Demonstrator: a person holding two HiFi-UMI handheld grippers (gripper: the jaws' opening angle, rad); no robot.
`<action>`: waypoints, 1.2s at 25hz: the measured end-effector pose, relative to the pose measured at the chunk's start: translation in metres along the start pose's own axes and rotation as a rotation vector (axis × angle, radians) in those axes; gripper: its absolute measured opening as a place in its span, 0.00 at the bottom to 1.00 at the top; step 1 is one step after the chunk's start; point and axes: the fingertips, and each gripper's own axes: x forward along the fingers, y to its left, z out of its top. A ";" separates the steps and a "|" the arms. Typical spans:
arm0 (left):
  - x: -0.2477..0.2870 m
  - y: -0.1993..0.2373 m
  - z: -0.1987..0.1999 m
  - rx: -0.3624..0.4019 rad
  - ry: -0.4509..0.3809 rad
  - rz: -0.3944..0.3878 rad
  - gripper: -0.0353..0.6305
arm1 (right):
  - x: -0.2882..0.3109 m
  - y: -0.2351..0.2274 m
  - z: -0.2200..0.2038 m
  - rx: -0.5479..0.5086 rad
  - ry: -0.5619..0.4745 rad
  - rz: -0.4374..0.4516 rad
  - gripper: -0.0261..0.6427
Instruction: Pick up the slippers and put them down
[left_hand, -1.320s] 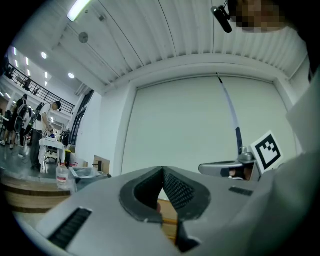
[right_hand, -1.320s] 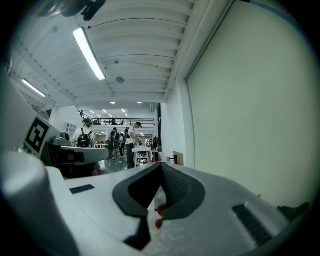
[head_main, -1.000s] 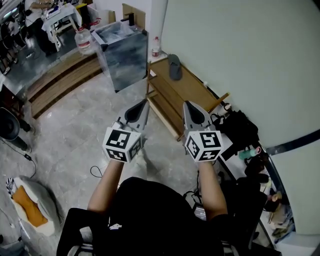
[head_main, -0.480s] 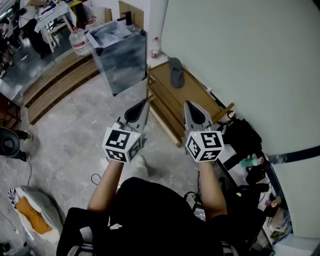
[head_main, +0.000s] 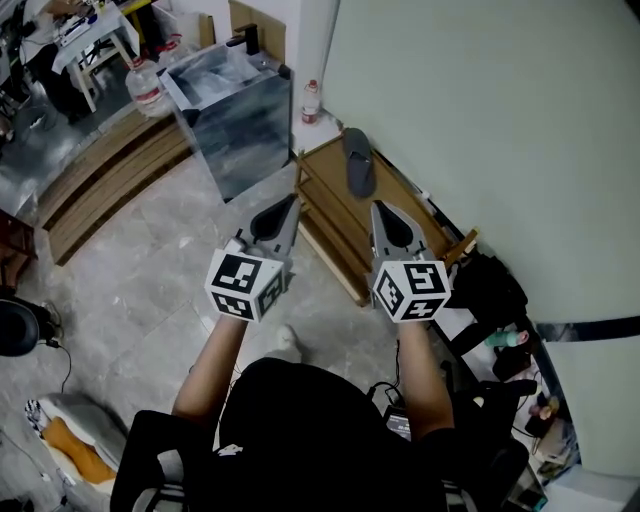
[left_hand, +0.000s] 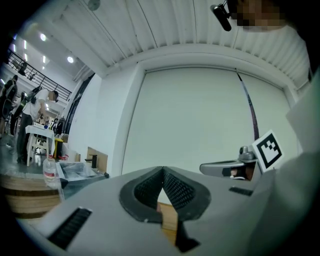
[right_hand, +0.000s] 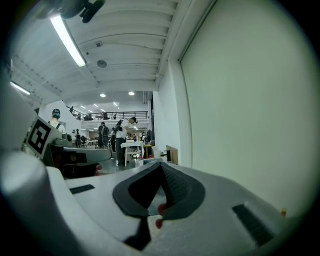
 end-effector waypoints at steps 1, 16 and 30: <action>0.006 0.008 0.000 0.001 0.003 -0.004 0.06 | 0.010 -0.001 0.000 0.000 0.003 -0.002 0.03; 0.048 0.070 -0.025 -0.012 0.061 -0.045 0.06 | 0.087 -0.003 -0.019 0.005 0.047 -0.025 0.03; 0.122 0.092 -0.058 -0.026 0.101 -0.012 0.06 | 0.143 -0.068 -0.043 0.013 0.097 -0.027 0.03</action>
